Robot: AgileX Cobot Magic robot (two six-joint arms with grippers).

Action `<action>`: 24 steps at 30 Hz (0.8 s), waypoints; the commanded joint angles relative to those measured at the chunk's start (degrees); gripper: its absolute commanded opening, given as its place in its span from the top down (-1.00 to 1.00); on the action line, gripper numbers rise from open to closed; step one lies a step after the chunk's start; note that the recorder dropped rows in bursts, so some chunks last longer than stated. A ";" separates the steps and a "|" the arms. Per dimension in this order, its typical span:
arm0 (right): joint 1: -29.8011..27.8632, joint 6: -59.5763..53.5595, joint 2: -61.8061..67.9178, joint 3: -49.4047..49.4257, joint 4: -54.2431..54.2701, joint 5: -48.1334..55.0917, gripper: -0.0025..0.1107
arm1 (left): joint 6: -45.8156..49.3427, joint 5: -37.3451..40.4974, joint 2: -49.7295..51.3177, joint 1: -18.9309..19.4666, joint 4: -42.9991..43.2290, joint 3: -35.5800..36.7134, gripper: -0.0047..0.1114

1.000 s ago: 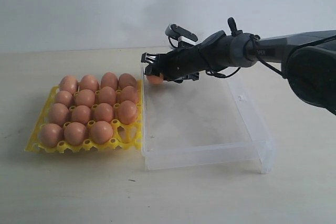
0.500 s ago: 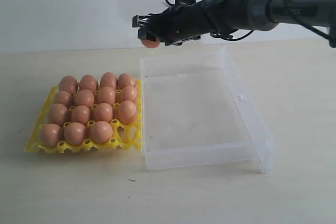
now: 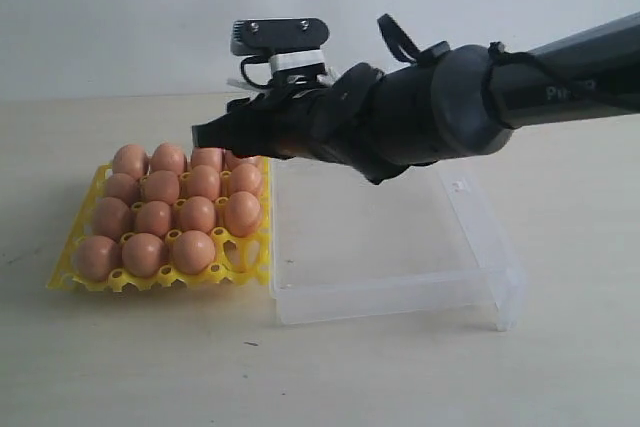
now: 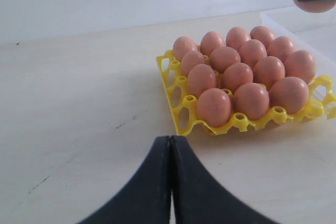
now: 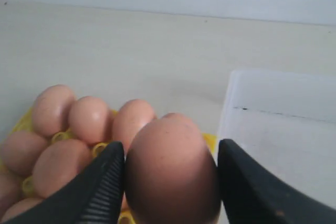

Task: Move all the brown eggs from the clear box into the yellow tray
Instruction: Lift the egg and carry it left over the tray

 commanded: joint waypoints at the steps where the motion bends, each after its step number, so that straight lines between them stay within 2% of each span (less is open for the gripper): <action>1: 3.28 0.51 -1.15 0.25 -5.69 -0.71 0.96 | -0.01 -0.45 -0.32 -0.25 0.12 -0.23 0.92; 7: 4.77 -1.89 -2.47 0.13 -9.63 6.13 0.96 | -0.01 -0.45 -0.32 -0.25 0.12 -0.23 0.92; 20: 3.46 -1.44 -4.53 -1.97 -13.26 20.58 0.96 | -0.01 -0.45 -0.32 -0.25 0.12 -0.23 0.92; 22: 3.46 9.39 -4.53 -2.50 -25.67 22.92 0.96 | -0.01 -0.45 -0.32 -0.25 0.12 -0.23 0.92; 24: 3.46 27.06 -4.41 -4.21 -43.95 28.29 0.96 | -0.01 -0.45 -0.32 -0.25 0.12 -0.23 0.92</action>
